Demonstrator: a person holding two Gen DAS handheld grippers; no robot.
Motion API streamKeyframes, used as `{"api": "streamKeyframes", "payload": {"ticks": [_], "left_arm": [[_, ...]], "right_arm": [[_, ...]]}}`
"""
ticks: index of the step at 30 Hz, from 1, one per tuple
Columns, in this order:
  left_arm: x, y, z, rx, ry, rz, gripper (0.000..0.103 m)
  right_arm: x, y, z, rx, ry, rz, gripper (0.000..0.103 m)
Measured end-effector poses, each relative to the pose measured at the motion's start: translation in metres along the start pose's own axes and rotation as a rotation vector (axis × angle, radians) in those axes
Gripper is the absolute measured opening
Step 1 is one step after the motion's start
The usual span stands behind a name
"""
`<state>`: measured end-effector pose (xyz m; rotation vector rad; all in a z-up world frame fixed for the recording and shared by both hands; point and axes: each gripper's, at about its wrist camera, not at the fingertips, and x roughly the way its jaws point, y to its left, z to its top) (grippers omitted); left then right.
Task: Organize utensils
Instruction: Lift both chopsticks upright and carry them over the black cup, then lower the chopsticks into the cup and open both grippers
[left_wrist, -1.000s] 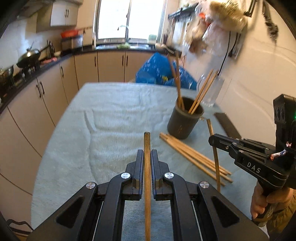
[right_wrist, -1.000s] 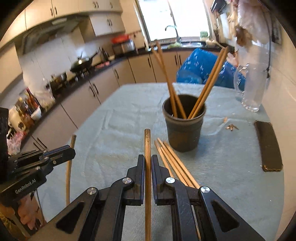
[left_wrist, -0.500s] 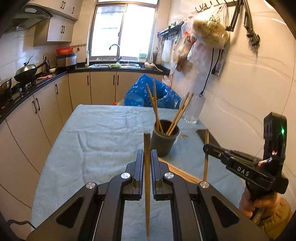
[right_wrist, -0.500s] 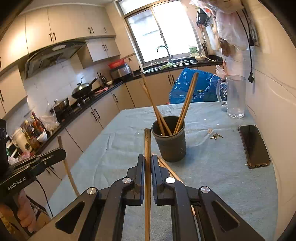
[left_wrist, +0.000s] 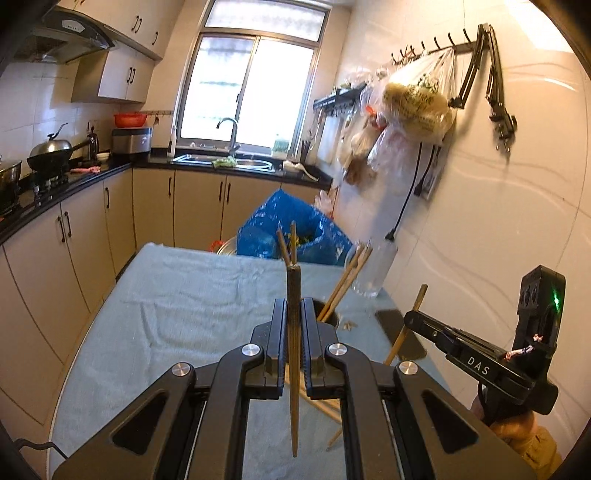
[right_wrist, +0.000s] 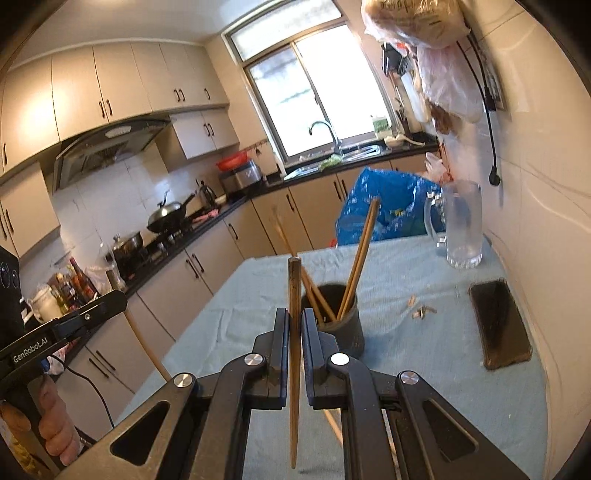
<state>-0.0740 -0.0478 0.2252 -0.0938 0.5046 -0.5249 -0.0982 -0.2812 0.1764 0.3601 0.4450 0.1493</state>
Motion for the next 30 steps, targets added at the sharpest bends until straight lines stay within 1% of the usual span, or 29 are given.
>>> {"api": "streamKeyframes", "payload": {"ticks": [3,7,9,12,14,16,18,21,22,25,28,30], "left_arm": [[0.005,-0.005,0.015,0.007,-0.023,0.004,0.007],[0.016,-0.014,0.040,0.022,-0.078,0.019,0.007],[0.025,-0.019,0.055,0.015,-0.100,0.012,0.007],[0.039,-0.026,0.074,0.010,-0.139,0.013,0.007],[0.050,-0.031,0.085,0.018,-0.175,0.031,0.007],[0.065,-0.035,0.092,0.020,-0.197,0.049,0.007],[0.084,-0.036,0.097,0.003,-0.187,0.046,0.007],[0.109,-0.034,0.098,-0.017,-0.169,0.054,0.007],[0.120,-0.033,0.097,-0.018,-0.155,0.060,0.007],[0.149,-0.029,0.088,-0.015,-0.081,0.069,0.007],[0.166,-0.026,0.076,-0.014,-0.018,0.078,0.007],[0.171,-0.022,0.072,-0.029,0.007,0.084,0.007]], "right_arm": [[-0.001,-0.002,0.018,0.007,-0.036,0.002,0.007],[-0.004,-0.003,0.045,0.002,-0.091,0.005,0.007],[-0.005,-0.002,0.059,-0.002,-0.126,-0.002,0.007],[-0.002,-0.004,0.082,-0.002,-0.181,-0.018,0.007],[0.003,-0.006,0.091,-0.003,-0.208,-0.036,0.007],[0.010,-0.008,0.096,-0.017,-0.238,-0.072,0.007],[0.019,-0.013,0.098,-0.019,-0.256,-0.103,0.007],[0.038,-0.026,0.097,0.013,-0.246,-0.125,0.007],[0.045,-0.030,0.095,0.024,-0.233,-0.131,0.007],[0.061,-0.040,0.087,0.043,-0.190,-0.137,0.007],[0.074,-0.046,0.077,0.047,-0.143,-0.139,0.007],[0.081,-0.049,0.071,0.049,-0.116,-0.141,0.007]]}}
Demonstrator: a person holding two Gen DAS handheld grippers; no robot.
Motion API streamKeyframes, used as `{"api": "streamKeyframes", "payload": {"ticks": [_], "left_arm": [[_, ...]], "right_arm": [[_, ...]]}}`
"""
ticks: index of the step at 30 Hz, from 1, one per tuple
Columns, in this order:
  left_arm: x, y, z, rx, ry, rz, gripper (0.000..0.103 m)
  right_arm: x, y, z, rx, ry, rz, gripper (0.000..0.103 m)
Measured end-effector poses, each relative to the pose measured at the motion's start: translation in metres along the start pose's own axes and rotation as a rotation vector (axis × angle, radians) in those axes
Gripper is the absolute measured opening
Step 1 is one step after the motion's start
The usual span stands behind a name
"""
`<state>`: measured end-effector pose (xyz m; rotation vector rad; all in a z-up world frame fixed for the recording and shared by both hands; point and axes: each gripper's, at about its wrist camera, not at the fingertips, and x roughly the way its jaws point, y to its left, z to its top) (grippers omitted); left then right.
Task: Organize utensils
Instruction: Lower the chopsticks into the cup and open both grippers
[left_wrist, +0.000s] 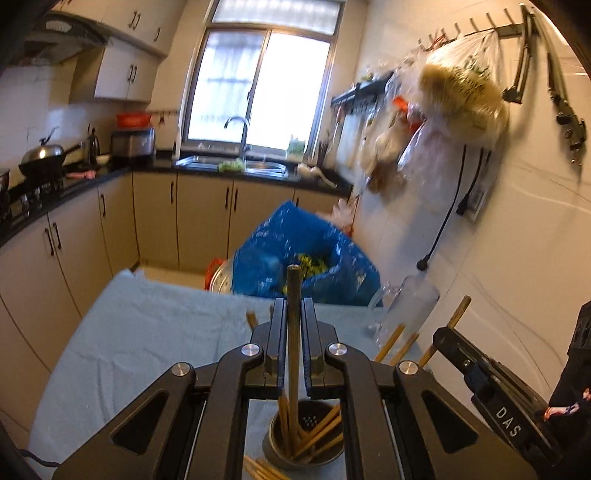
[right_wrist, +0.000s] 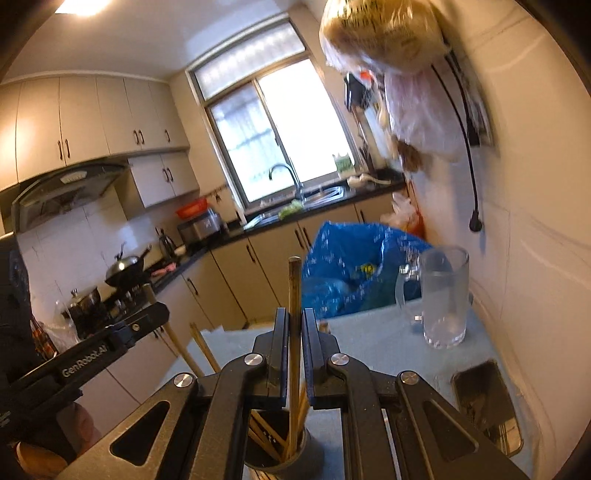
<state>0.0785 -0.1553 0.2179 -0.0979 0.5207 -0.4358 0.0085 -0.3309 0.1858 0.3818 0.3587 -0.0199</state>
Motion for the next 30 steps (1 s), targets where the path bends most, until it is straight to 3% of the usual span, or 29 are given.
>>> {"api": "streamKeyframes", "payload": {"ticks": [3,6,7,15,19,22,26,30], "left_arm": [[0.000,0.005,-0.003,-0.027,0.015,0.001,0.008],[-0.007,0.008,-0.003,-0.024,0.014,0.007,0.027],[-0.012,0.008,-0.004,-0.021,0.004,0.010,0.037],[-0.074,0.019,-0.013,-0.015,-0.045,0.007,0.053],[-0.107,0.033,-0.030,-0.006,-0.065,0.015,0.071],[-0.123,0.048,-0.056,0.027,-0.045,0.072,0.074],[-0.124,0.071,-0.097,0.028,0.059,0.142,0.074],[-0.119,0.096,-0.141,-0.007,0.153,0.178,0.074]], "right_arm": [[0.006,-0.003,-0.007,0.008,0.036,0.000,0.007],[0.011,-0.008,-0.011,0.031,0.053,-0.005,0.009],[0.012,-0.010,-0.012,0.040,0.058,-0.009,0.014],[-0.016,-0.011,-0.007,0.029,0.030,-0.026,0.035],[-0.040,-0.011,-0.020,0.001,0.039,-0.037,0.044],[-0.047,-0.009,-0.048,-0.040,0.131,-0.006,0.044],[-0.043,-0.001,-0.103,-0.116,0.304,0.066,0.043],[-0.030,0.005,-0.160,-0.180,0.474,0.113,0.029]]}}
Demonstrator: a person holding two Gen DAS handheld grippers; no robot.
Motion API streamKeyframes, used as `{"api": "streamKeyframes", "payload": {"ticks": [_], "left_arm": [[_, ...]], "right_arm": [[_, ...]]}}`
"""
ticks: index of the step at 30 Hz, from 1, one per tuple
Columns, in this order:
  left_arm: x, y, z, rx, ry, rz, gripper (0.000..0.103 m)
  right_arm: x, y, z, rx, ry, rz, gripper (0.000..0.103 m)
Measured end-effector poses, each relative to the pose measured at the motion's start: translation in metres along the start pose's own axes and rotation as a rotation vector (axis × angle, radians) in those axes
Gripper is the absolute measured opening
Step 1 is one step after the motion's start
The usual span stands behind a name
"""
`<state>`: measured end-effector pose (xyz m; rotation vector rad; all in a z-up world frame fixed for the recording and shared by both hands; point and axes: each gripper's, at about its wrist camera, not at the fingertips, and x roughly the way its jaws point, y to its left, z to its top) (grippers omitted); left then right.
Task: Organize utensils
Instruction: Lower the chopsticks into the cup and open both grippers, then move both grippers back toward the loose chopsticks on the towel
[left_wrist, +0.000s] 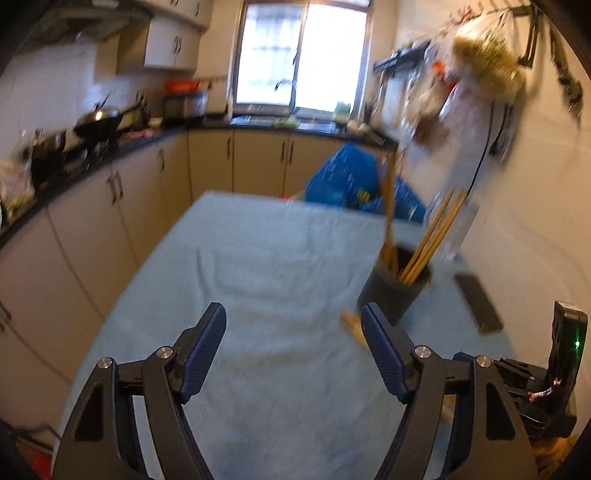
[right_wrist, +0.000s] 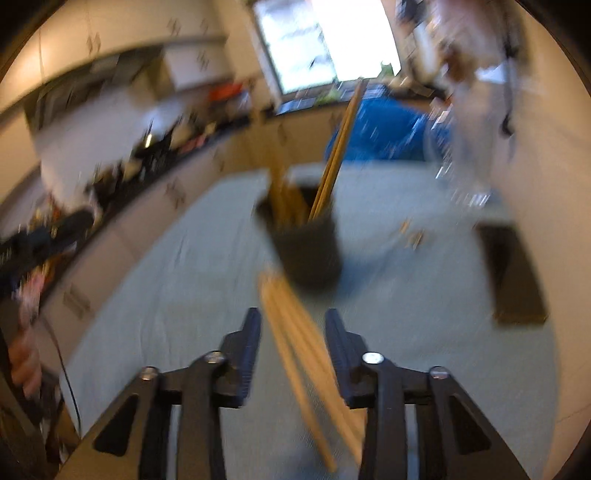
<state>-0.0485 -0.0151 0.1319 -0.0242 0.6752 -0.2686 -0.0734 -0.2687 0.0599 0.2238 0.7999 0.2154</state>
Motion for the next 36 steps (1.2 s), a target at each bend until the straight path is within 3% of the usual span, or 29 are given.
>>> {"api": "streamKeyframes", "payload": {"ticks": [6,13,15,17,20,31,34,36], "left_arm": [[0.011,0.015,-0.035,-0.004,0.071,0.010,0.074],[0.013,0.026,-0.042,-0.032,0.085,0.015,0.074],[0.015,0.029,-0.042,-0.050,0.090,0.013,0.074],[0.017,0.034,-0.043,-0.068,0.100,0.010,0.074],[0.021,0.038,-0.044,-0.082,0.110,0.011,0.074],[0.035,0.046,-0.050,-0.110,0.160,0.029,0.074],[0.039,0.043,-0.054,-0.100,0.186,0.020,0.074],[0.043,0.038,-0.057,-0.084,0.202,0.012,0.074]], "right_arm": [[0.029,0.004,-0.021,-0.044,0.097,-0.023,0.029],[0.047,0.007,-0.025,-0.063,0.154,-0.086,0.029],[0.049,0.012,-0.026,-0.071,0.152,-0.099,0.025],[0.049,0.018,-0.026,-0.068,0.162,-0.089,0.013],[0.053,0.033,-0.029,-0.088,0.178,-0.054,0.008],[0.068,0.109,-0.047,-0.149,0.221,0.202,0.010],[0.056,0.095,-0.041,-0.137,0.175,0.171,0.022],[0.043,0.072,-0.033,-0.130,0.131,0.095,0.022]]}}
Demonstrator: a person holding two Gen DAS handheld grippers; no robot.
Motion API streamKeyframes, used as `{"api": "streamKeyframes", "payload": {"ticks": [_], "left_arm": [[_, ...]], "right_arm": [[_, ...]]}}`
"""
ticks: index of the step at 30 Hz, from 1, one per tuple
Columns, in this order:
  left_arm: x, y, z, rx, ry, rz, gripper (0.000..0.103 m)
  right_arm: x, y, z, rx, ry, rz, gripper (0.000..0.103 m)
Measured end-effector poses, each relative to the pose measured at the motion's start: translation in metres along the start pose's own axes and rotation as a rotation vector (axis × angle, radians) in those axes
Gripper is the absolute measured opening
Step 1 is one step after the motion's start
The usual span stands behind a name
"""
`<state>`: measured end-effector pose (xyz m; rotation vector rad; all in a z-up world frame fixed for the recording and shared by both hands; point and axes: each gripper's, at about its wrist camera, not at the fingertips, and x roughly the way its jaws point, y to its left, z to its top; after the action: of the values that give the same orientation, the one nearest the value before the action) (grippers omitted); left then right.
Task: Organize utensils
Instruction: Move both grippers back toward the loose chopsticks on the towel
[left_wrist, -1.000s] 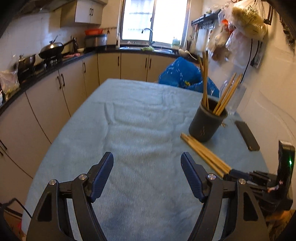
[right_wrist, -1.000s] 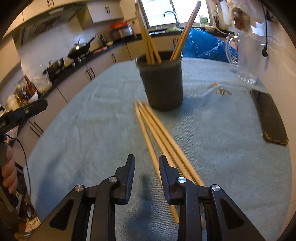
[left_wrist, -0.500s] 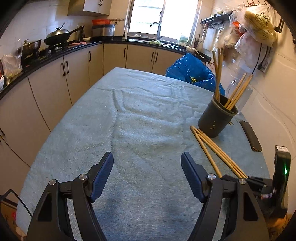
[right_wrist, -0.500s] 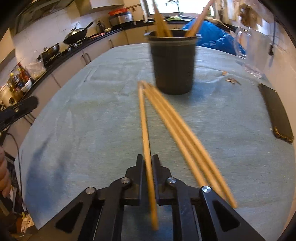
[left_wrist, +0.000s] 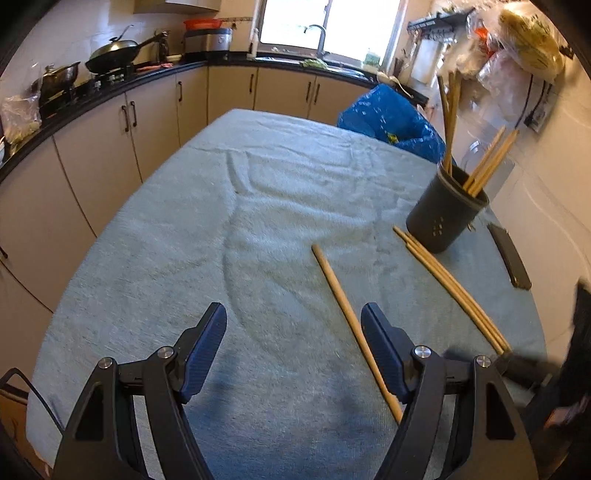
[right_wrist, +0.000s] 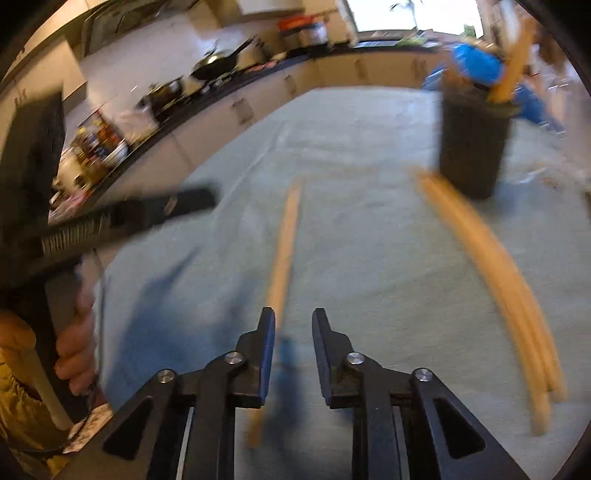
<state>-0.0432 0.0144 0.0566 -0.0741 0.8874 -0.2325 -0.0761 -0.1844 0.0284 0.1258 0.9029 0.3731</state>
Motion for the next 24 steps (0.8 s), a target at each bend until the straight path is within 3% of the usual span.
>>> {"api": "streamKeyframes", "payload": {"ticks": [4,9,15,18,19,20,24], "left_arm": [[0.012,-0.015,-0.004,0.024,0.035,-0.026,0.074],[0.030,-0.045,-0.009,0.098,0.084,-0.029,0.074],[0.054,-0.072,-0.021,0.188,0.156,0.020,0.071],[0.054,-0.081,-0.027,0.242,0.133,0.056,0.044],[0.053,-0.082,-0.027,0.245,0.137,0.043,0.024],[0.052,-0.082,-0.027,0.249,0.141,0.053,0.013],[0.050,-0.072,-0.024,0.240,0.184,0.011,0.007]], "right_arm": [[-0.021,-0.050,0.001,0.061,-0.024,-0.133,0.022],[-0.018,-0.079,-0.004,0.059,0.031,-0.174,0.022],[-0.017,-0.079,-0.003,0.025,0.042,-0.197,0.022],[-0.012,-0.074,-0.004,-0.025,0.062,-0.236,0.022],[-0.011,-0.070,-0.004,-0.035,0.069,-0.243,0.021],[-0.011,-0.068,-0.003,-0.032,0.079,-0.239,0.015],[-0.008,-0.060,-0.005,0.023,0.110,-0.161,0.011]]}}
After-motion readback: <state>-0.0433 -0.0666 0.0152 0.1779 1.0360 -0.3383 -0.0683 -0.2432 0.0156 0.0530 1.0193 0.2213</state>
